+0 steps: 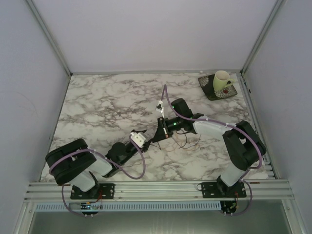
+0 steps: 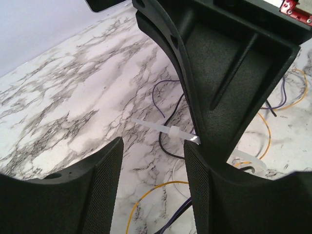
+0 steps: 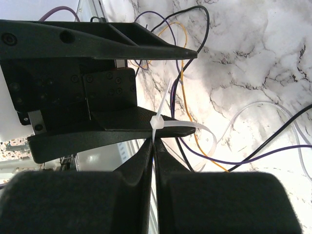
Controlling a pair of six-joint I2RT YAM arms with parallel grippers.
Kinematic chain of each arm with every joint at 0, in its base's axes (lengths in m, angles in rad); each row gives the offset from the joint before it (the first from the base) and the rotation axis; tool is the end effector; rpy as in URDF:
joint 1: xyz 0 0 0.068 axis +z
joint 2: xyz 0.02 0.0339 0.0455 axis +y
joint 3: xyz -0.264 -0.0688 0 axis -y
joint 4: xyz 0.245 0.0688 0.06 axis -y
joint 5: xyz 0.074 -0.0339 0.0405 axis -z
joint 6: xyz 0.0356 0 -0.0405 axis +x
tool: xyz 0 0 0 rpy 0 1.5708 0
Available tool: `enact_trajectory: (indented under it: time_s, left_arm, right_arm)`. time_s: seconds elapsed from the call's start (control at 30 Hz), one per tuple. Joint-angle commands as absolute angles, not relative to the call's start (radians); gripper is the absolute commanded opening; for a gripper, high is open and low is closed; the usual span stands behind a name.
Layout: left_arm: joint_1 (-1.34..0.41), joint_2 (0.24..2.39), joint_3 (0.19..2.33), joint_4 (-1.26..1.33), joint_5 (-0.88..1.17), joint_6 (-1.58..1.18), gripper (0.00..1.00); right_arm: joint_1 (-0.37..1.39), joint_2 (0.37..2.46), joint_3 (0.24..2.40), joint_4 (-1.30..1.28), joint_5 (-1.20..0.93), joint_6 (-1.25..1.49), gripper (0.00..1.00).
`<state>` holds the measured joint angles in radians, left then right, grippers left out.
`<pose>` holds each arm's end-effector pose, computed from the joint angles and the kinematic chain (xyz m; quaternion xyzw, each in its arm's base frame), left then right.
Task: Zip-tie the wires
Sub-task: Tie the cable at the center of the board.
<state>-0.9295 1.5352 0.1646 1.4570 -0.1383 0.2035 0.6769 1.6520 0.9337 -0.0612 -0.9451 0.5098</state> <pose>0.1397 -0.1789 0.1586 0.3189 0.5963 -0.2174 0.7039 0.2414 0.2310 0.1939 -0.2434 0.8041 0.5401 0.0497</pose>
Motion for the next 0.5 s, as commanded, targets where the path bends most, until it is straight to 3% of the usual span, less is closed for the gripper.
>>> enact_trajectory:
  time_s: [0.0,0.2,0.47]
  left_arm:
    - [-0.934,1.546,0.138,1.633,-0.124,0.178,0.56]
    - [-0.934,1.561,0.138,1.651,-0.093,0.177,0.64]
    - [-0.933,1.665,0.134,1.808,-0.088,0.186,0.66]
  right_arm:
    - [0.677,1.629,0.941,-0.029,-0.958,0.518,0.0]
    - [0.675,1.626,0.939,-0.018,-0.977,0.527,0.0]
    - [0.677,1.622,0.933,0.014,-1.009,0.549,0.0]
